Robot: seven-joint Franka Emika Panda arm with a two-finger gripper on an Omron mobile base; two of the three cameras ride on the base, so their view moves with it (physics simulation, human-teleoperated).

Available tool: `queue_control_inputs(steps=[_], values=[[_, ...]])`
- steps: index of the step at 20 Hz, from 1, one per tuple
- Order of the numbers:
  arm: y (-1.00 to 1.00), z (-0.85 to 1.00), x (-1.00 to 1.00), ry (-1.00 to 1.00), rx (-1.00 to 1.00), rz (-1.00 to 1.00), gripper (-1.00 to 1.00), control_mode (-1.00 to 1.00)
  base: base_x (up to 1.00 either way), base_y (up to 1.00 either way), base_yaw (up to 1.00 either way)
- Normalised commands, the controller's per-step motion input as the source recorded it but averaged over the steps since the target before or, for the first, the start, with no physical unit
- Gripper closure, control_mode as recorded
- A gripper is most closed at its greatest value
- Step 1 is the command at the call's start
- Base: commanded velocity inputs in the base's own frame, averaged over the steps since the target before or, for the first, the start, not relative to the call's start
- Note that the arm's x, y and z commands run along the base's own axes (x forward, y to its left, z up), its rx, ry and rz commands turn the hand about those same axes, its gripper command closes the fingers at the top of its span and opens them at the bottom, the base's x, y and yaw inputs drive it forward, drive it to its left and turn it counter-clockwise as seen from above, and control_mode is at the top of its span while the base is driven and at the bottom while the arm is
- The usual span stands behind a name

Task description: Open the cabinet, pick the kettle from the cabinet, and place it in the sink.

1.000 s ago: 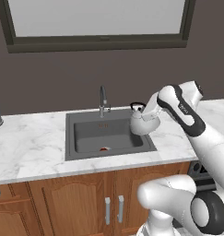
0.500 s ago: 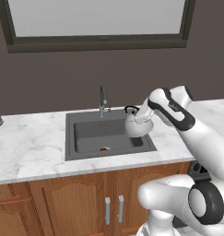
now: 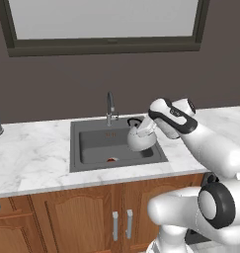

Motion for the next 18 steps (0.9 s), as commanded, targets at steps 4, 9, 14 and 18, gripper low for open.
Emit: queue_control_inputs(steps=[4, 9, 14, 18], values=[[0.19, -0.31, 0.23, 0.02, 0.01, 0.00, 1.00, -1.00, 0.00, 0.00, 0.00], [0.12, -0.31, 0.22, 0.04, 0.01, 0.00, 1.00, -1.00, 0.00, 0.00, 0.00], [0.08, -0.27, 0.21, 0.01, 0.00, 0.00, 1.00, -1.00, 0.00, 0.00, 0.00], [0.00, -0.23, 0.18, 0.00, 0.00, 0.00, 1.00, -1.00, 0.00, 0.00, 0.00]])
